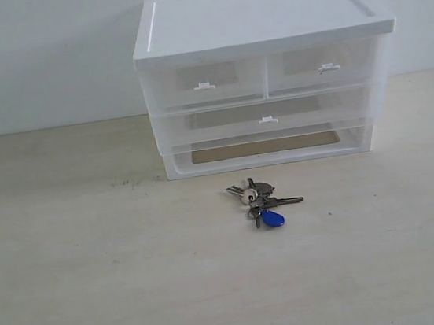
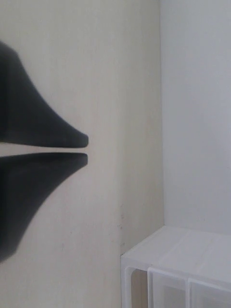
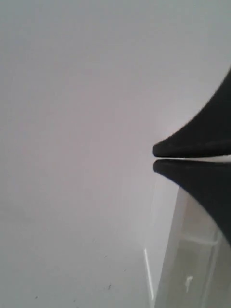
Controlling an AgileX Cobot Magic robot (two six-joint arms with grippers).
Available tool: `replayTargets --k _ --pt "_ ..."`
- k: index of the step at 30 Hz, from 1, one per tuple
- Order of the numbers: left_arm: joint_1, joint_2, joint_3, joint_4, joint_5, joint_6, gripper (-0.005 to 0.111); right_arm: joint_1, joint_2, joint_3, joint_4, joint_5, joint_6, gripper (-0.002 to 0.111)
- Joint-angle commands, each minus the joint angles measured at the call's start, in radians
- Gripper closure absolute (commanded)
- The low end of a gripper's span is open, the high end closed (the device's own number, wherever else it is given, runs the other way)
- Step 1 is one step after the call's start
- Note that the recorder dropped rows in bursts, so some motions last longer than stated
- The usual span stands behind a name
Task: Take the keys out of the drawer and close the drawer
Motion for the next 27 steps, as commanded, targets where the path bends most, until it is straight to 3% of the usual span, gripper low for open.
replayTargets --k 1,13,27 --pt "0.005 -0.003 0.004 0.004 0.005 0.005 0.102 -0.086 -0.005 0.006 0.005 0.109 0.009 0.108" --pt "0.005 -0.003 0.004 0.004 0.005 0.005 0.102 -0.127 -0.005 0.006 0.007 0.685 0.04 0.108" --pt "0.005 -0.003 0.004 0.004 0.005 0.005 0.102 -0.127 -0.005 0.006 0.032 0.685 0.044 0.108"
